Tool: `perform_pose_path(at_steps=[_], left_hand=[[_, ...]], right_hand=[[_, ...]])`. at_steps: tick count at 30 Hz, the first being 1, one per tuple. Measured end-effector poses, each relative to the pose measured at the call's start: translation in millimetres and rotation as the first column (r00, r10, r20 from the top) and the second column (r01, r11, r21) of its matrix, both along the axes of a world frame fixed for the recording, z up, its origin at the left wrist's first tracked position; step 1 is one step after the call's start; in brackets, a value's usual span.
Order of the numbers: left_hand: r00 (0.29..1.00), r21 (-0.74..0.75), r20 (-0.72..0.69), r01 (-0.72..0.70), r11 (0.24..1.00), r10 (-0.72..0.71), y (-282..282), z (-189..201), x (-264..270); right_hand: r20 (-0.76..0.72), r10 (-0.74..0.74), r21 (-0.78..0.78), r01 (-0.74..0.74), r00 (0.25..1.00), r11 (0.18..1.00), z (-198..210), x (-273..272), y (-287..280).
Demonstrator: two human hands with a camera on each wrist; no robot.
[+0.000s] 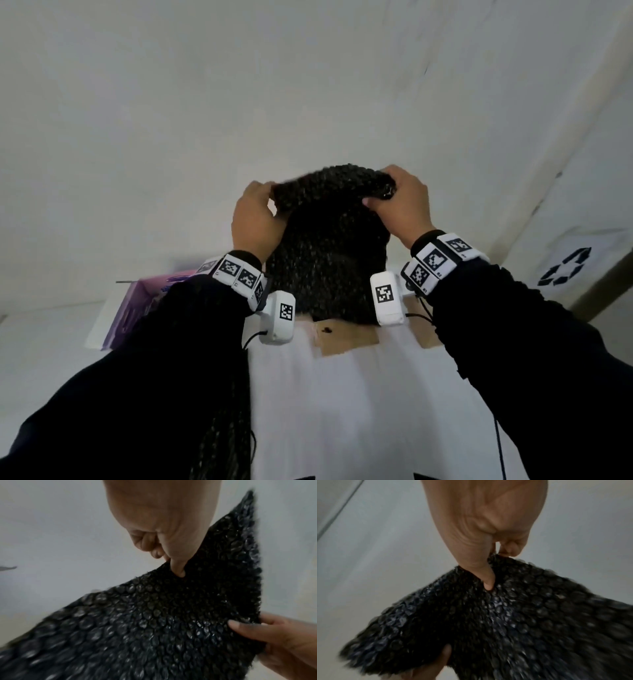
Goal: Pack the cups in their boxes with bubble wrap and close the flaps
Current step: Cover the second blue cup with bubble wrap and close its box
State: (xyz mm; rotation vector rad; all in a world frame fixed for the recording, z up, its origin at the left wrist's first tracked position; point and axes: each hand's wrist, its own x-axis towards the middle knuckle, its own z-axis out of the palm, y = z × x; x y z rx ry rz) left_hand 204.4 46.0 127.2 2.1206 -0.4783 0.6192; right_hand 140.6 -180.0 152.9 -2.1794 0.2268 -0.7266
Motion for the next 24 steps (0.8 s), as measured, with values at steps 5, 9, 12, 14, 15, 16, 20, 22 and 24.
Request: perform_pose_path(at_steps=[5,9,12,14,15,16,20,22,24], left_hand=[[0.989,-0.181,-0.031,0.137,0.974,-0.145,-0.8,-8.4,-2.5],[0.970,-0.189,-0.008,0.239,0.953,-0.245,4.3,-43.8,-17.2],[0.922,-0.101,-0.104,0.363,0.926,-0.372,9.4,-78.0,-35.0],[0.899,0.022,-0.236,0.384,0.923,-0.368,9.6,-98.9,-45.1],[0.898,0.110,-0.273,0.385,0.916,-0.345,10.6,-109.7,-48.5],[0.911,0.216,-0.283,0.366,0.905,-0.300,10.5,-120.5,-50.3],[0.980,0.443,-0.180,0.155,0.883,-0.082,1.8,-152.0,-47.4],[0.958,0.413,-0.285,0.144,0.899,-0.022,-3.1,-157.3,-47.0],[0.937,0.382,-0.348,0.153,0.911,-0.012,-8.0,-158.7,-49.1]], right_hand=[[0.303,0.035,-0.176,0.020,0.952,0.984,-12.0,-9.2,9.4],[0.274,0.086,-0.264,-0.011,0.958,0.964,-47.7,-27.0,5.9],[0.091,0.113,-0.315,-0.079,0.989,0.946,-89.0,-38.1,-0.7],[-0.077,0.146,-0.343,-0.164,0.986,0.925,-118.1,-43.8,-3.9],[-0.151,0.154,-0.387,-0.202,0.976,0.900,-130.4,-46.0,-4.6],[-0.219,0.142,-0.458,-0.230,0.965,0.859,-141.9,-48.3,-6.0],[-0.365,0.098,-0.594,-0.313,0.926,0.741,-165.1,-53.0,-7.1],[-0.414,0.169,-0.518,-0.384,0.894,0.764,-170.4,-51.8,-2.8],[-0.487,0.205,-0.466,-0.451,0.849,0.761,-174.2,-48.7,1.5]])
